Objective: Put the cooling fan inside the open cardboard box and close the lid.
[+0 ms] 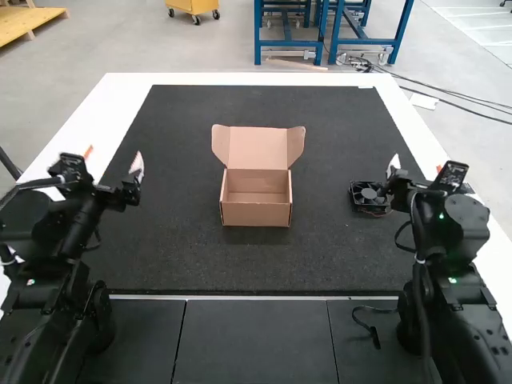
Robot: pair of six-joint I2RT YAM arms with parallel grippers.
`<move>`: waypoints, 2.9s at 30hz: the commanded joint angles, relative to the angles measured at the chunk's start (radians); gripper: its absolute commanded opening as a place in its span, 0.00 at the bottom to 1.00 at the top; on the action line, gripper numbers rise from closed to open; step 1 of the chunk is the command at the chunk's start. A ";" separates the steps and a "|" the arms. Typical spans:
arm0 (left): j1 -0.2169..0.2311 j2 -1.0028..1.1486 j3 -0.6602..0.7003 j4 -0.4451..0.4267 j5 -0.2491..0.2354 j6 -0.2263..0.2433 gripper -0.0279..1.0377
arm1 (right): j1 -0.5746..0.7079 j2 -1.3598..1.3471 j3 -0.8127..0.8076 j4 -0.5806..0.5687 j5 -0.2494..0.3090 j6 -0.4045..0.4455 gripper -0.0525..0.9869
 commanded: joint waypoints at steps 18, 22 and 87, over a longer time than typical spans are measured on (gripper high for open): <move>-0.002 0.545 0.531 -0.149 -0.061 -0.123 0.94 | -0.004 0.467 0.699 -0.365 -0.037 -0.057 0.92; -0.002 0.697 0.657 -0.244 -0.064 -0.114 0.93 | -0.012 0.631 0.877 -0.569 -0.037 -0.047 0.92; -0.781 0.794 0.731 -0.621 -0.205 0.113 0.93 | -0.251 1.625 1.253 -1.006 -0.155 -0.294 0.92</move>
